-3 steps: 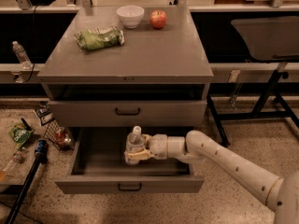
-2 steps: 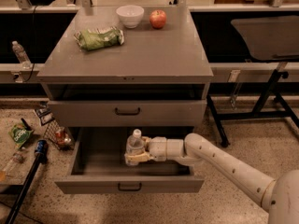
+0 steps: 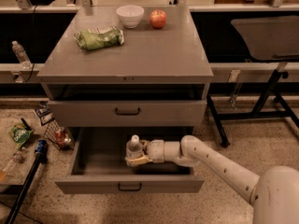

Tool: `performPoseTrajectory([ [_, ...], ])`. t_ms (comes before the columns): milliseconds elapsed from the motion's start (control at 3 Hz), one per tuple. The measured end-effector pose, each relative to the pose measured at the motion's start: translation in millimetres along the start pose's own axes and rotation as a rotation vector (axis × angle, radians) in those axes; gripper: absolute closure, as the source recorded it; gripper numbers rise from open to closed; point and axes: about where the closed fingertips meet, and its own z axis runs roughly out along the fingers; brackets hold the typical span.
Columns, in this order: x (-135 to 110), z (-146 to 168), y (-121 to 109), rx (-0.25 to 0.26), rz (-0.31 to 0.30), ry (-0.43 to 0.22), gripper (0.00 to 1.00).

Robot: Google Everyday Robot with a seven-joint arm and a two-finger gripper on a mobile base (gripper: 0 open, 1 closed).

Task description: Place blue plastic bottle into middle drawer

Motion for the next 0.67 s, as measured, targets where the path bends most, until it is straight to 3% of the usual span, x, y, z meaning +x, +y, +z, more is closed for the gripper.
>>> performPoseTrajectory([
  [667, 26.5, 6.2, -1.8, 0.009, 0.011, 0.063, 0.06],
])
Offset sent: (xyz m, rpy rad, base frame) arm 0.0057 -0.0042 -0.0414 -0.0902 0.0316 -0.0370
